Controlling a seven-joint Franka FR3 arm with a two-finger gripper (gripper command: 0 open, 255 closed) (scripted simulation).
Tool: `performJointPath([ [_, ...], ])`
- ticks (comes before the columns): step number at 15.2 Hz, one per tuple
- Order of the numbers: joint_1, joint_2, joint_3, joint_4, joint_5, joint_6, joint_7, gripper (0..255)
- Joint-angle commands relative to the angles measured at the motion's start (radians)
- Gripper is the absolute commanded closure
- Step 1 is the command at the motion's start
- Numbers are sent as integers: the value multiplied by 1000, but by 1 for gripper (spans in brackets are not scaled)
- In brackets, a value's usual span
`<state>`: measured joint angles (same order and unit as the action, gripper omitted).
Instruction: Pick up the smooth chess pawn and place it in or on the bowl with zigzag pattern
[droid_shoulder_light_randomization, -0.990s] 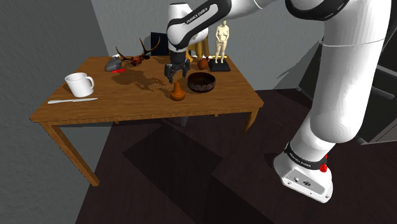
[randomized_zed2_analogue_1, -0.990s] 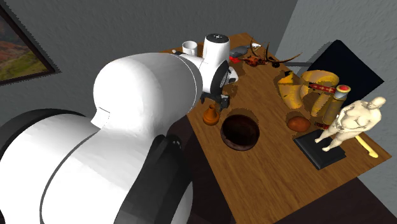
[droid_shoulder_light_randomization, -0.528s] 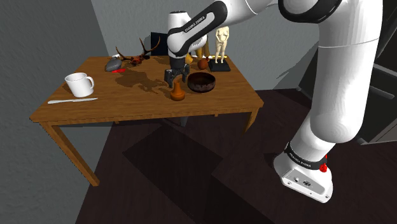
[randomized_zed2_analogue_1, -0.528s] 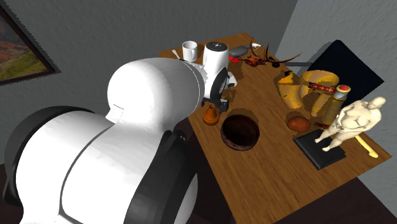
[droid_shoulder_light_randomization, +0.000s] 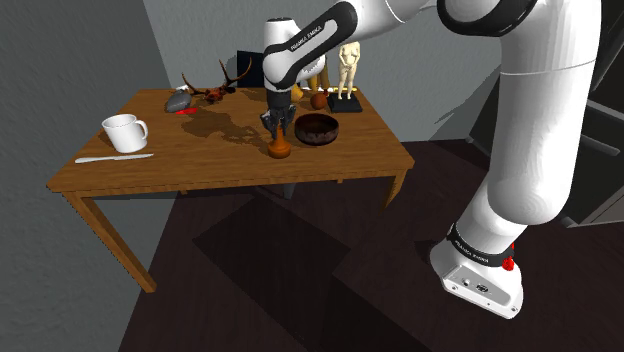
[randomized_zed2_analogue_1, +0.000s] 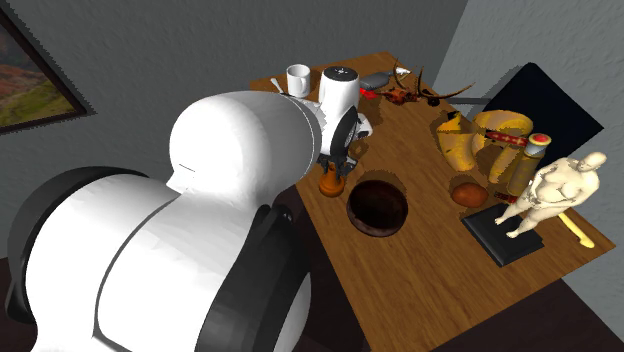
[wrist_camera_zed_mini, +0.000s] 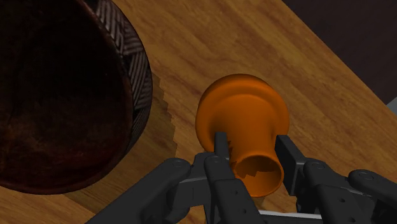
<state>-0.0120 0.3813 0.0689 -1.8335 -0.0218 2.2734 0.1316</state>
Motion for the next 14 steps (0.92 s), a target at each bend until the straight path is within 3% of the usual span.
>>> performJointPath([
  [1, 0, 0, 0, 0, 0, 0, 0, 255],
  [7, 0, 0, 0, 0, 0, 0, 0, 255],
  [14, -1, -44, 2, 34, 4, -79, -2, 255],
])
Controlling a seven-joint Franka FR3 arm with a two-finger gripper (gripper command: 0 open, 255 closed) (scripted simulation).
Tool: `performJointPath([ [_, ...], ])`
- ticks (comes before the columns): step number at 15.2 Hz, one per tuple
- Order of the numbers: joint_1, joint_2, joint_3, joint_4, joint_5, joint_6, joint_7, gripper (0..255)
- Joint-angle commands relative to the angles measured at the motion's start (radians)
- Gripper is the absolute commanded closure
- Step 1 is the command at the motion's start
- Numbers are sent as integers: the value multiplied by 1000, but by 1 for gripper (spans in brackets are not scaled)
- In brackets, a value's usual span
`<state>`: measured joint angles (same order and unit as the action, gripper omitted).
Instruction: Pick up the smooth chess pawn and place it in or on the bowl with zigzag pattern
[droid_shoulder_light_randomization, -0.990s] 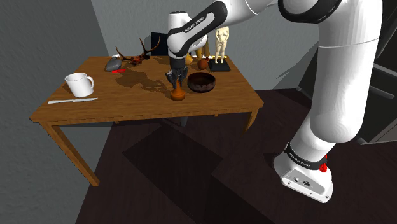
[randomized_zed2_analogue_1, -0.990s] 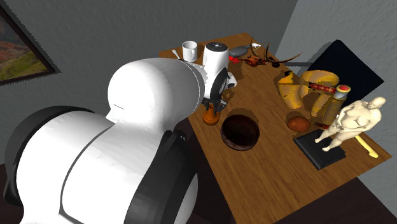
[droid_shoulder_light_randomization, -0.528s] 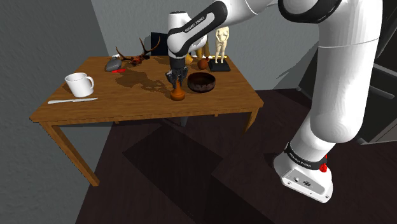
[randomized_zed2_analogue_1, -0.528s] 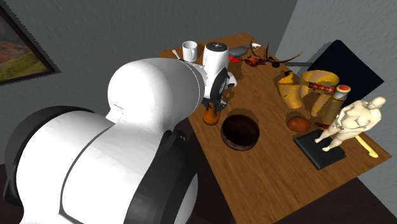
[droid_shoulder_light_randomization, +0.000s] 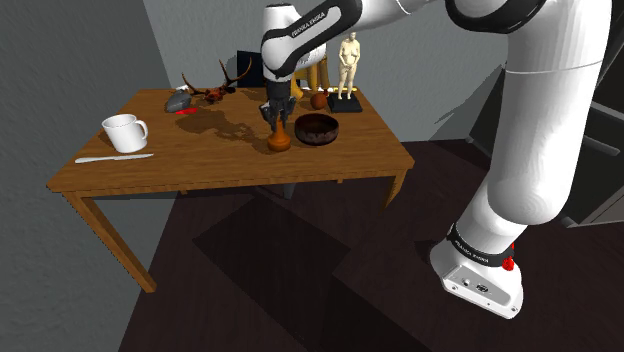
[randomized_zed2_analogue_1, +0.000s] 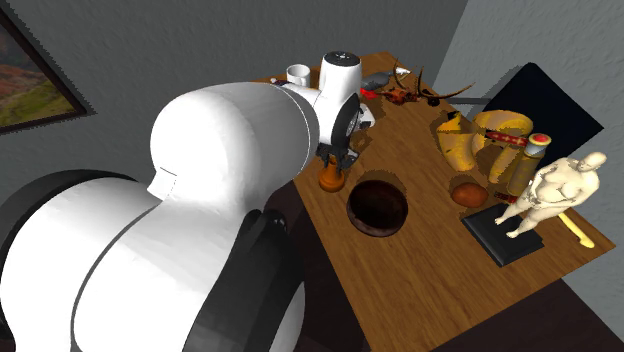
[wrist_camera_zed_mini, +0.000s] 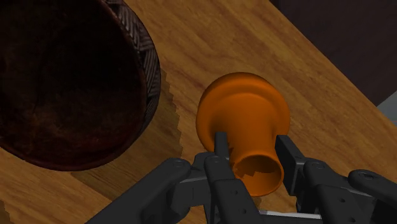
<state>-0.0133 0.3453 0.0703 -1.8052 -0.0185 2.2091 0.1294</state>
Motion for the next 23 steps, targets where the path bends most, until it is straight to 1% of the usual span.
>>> performJointPath([
  [1, 0, -14, 1, 12, 1, -26, 0, 255],
  [22, -1, -90, 3, 184, 8, -274, -3, 255],
  [23, -15, -104, -4, 171, 12, -275, -24, 255],
])
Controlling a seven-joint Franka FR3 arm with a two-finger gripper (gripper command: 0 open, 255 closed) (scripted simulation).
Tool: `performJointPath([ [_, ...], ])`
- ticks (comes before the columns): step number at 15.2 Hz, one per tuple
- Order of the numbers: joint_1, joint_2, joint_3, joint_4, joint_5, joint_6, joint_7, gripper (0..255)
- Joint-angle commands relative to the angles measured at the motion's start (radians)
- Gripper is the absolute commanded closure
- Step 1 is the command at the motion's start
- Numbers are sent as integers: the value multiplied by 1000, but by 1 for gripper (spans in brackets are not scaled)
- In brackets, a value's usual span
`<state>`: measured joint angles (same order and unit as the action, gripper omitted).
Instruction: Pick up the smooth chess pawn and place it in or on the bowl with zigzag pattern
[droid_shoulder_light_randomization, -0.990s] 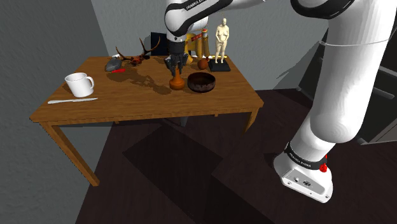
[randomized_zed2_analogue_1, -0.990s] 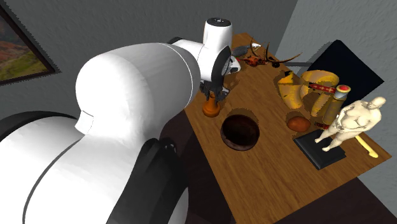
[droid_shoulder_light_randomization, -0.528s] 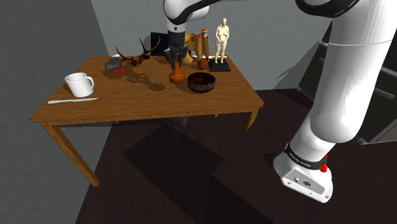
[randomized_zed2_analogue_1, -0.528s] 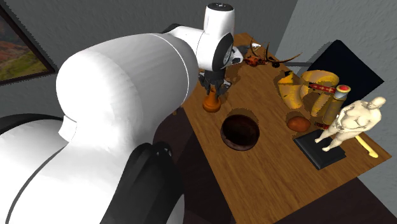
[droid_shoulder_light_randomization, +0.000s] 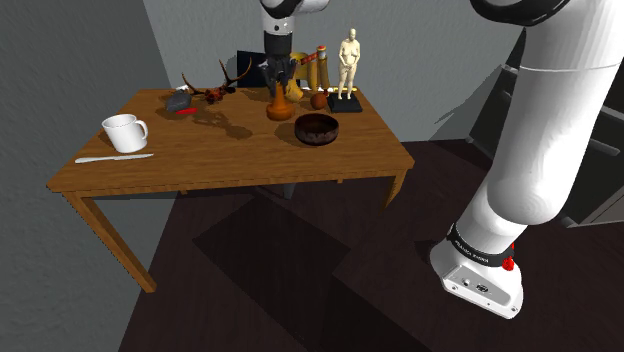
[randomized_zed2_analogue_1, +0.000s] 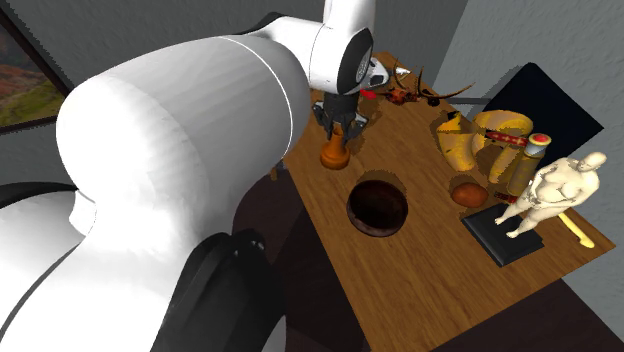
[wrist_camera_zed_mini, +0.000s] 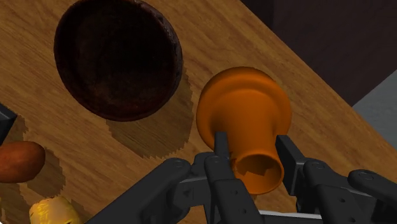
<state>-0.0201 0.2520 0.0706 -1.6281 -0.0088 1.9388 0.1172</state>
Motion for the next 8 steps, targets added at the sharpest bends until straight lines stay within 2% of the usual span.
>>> performJointPath([
  [1, -21, -25, -11, -18, 6, -7, -33, 255],
  [8, -112, -97, -68, -67, 29, -32, -186, 255],
])
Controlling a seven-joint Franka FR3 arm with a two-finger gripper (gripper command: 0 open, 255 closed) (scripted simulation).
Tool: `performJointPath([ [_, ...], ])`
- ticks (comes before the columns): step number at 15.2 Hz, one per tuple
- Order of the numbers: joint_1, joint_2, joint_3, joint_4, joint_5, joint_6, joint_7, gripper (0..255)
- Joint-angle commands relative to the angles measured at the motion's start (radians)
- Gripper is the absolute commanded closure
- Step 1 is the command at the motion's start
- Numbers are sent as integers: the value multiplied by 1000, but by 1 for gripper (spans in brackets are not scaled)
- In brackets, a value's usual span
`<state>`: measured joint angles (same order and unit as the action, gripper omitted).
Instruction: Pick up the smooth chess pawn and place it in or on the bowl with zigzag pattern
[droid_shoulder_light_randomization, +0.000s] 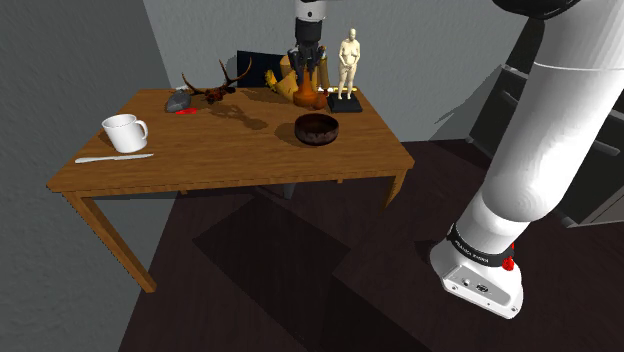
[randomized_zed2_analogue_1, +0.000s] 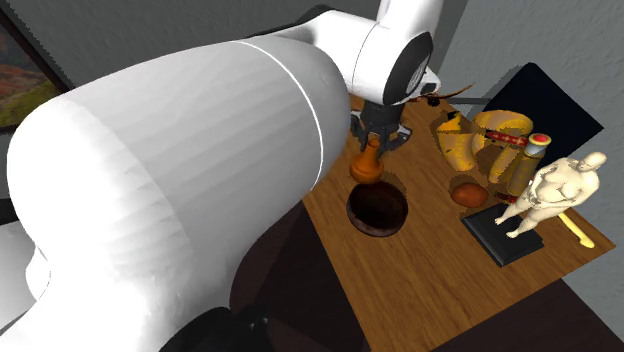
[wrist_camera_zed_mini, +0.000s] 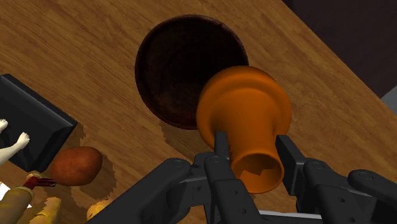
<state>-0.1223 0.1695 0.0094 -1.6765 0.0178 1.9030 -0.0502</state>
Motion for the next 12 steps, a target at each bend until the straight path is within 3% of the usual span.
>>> performJointPath([
  [1, -23, -21, -15, -20, 5, -2, -41, 255],
  [4, -58, -35, -40, -19, 12, -18, -102, 255],
  [12, -57, -22, -40, -109, 13, 86, -105, 255],
])
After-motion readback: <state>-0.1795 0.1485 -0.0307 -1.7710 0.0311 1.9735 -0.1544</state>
